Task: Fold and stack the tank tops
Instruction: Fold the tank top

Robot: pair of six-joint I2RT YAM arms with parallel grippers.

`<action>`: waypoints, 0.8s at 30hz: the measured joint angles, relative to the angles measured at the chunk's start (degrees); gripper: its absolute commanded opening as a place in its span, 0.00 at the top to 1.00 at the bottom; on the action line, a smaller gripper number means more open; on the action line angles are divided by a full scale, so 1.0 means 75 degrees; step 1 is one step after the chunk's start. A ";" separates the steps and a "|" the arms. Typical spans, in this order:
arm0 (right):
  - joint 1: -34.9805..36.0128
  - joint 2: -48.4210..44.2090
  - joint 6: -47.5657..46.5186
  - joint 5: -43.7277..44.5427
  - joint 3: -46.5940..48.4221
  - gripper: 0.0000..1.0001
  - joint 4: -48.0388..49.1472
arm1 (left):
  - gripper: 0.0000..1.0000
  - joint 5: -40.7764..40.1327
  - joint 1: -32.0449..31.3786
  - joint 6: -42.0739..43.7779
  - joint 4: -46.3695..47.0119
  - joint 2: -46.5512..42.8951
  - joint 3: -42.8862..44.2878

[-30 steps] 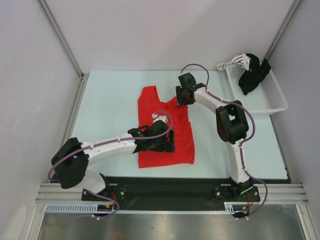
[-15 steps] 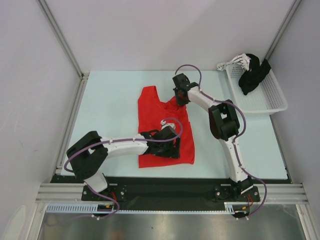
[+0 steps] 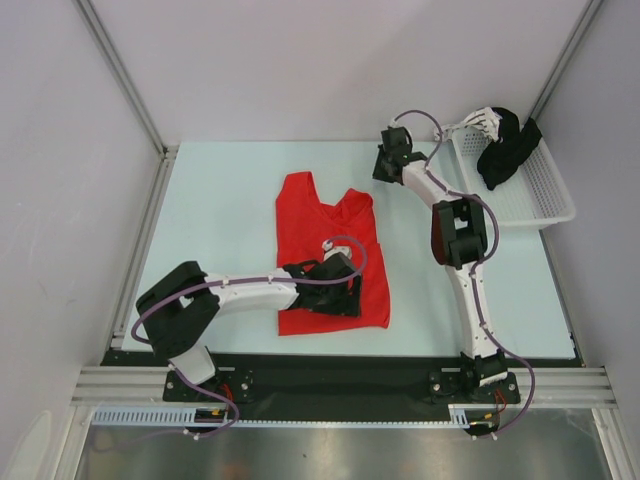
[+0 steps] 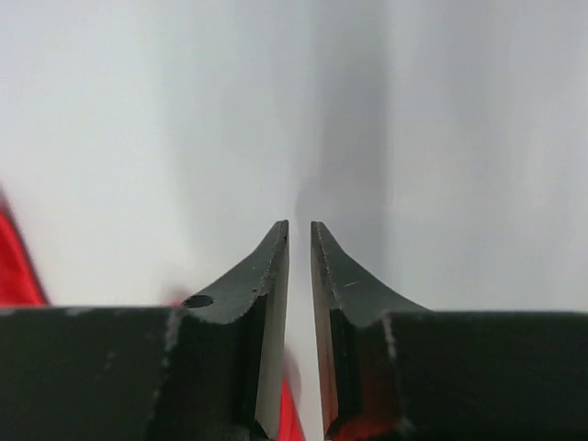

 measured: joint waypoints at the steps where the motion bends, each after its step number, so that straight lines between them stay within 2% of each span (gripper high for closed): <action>1: -0.0090 0.0125 0.0102 -0.0184 0.0157 0.77 0.0128 | 0.18 -0.0026 -0.0015 0.0000 -0.0003 0.0009 0.0006; 2: -0.0163 0.0259 0.0224 -0.0379 0.0318 0.72 0.0233 | 0.18 -0.0044 -0.0026 0.0000 -0.0009 0.0012 0.0015; 3: -0.0224 0.0391 0.0306 -0.0603 0.0487 0.60 0.0297 | 0.18 -0.0067 -0.0038 0.0000 -0.0012 0.0015 0.0017; 5: -0.0286 0.0551 0.0347 -0.1029 0.0664 0.56 0.0373 | 0.18 -0.0090 -0.0055 0.0000 -0.0012 0.0015 0.0017; 7: -0.0291 0.0542 0.0259 -0.1431 0.0525 0.56 0.0425 | 0.18 -0.0096 -0.0058 -0.0003 -0.0009 0.0015 0.0017; 10: -0.0262 -0.0102 0.0003 -0.2081 -0.0880 0.54 0.1201 | 0.18 -0.0105 -0.0061 0.0000 -0.0009 0.0020 0.0023; 15: -0.0280 -0.1361 0.0032 -0.3057 -0.2952 0.42 0.1798 | 0.18 -0.0117 -0.0070 0.0003 0.0055 0.0006 -0.0015; 17: -0.0291 -0.1883 0.0146 -0.3337 -0.3739 0.41 0.2066 | 0.18 -0.0119 -0.0076 0.0006 0.0108 -0.0015 -0.0052; 24: -0.0213 -0.2366 0.0729 -0.3920 -0.4109 0.41 0.2527 | 0.18 -0.0119 -0.0079 0.0003 0.0251 -0.0064 -0.0143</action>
